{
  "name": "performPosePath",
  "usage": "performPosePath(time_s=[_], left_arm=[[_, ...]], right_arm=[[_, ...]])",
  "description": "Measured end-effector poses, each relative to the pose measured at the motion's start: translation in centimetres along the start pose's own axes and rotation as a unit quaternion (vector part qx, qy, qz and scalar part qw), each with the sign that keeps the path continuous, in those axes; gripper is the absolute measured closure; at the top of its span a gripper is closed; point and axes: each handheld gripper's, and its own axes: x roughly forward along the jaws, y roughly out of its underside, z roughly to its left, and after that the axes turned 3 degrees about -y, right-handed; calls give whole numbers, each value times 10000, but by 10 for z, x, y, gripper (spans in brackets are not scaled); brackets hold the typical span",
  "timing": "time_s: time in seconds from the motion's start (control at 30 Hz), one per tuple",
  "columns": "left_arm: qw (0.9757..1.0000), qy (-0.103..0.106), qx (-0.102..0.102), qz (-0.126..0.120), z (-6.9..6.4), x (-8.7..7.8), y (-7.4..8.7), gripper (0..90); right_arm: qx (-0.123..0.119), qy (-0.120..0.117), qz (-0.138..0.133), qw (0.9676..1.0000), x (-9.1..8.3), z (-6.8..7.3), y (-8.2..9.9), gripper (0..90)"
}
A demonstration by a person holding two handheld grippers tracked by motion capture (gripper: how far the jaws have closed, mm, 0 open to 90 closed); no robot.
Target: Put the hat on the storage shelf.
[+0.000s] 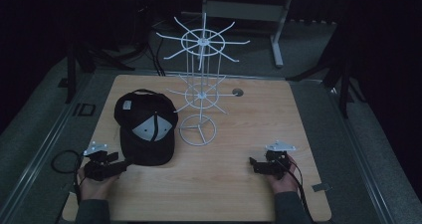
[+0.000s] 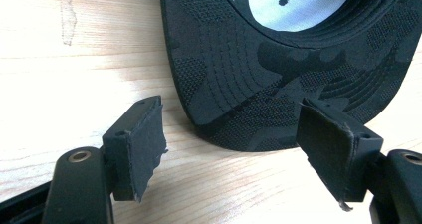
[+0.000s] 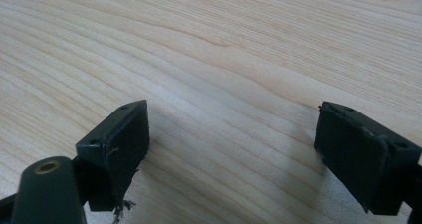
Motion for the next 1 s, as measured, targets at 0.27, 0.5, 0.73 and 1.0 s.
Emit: performPosePath(time_s=[0.27,0.5,0.73,1.0], left_arm=[[10000,17,2,-16,1,-3,1,273],[10000,33,-11,-8,2,-2,1,277],[10000,41,10,18,3,0,0,277],[10000,42,18,47,4,2,-1,277]], right_arm=[[1,2,-1,10000,0,0,0,139],[2,2,-1,10000,0,0,0,140],[1,2,-2,10000,0,0,0,140],[3,1,-2,10000,0,0,0,139]])
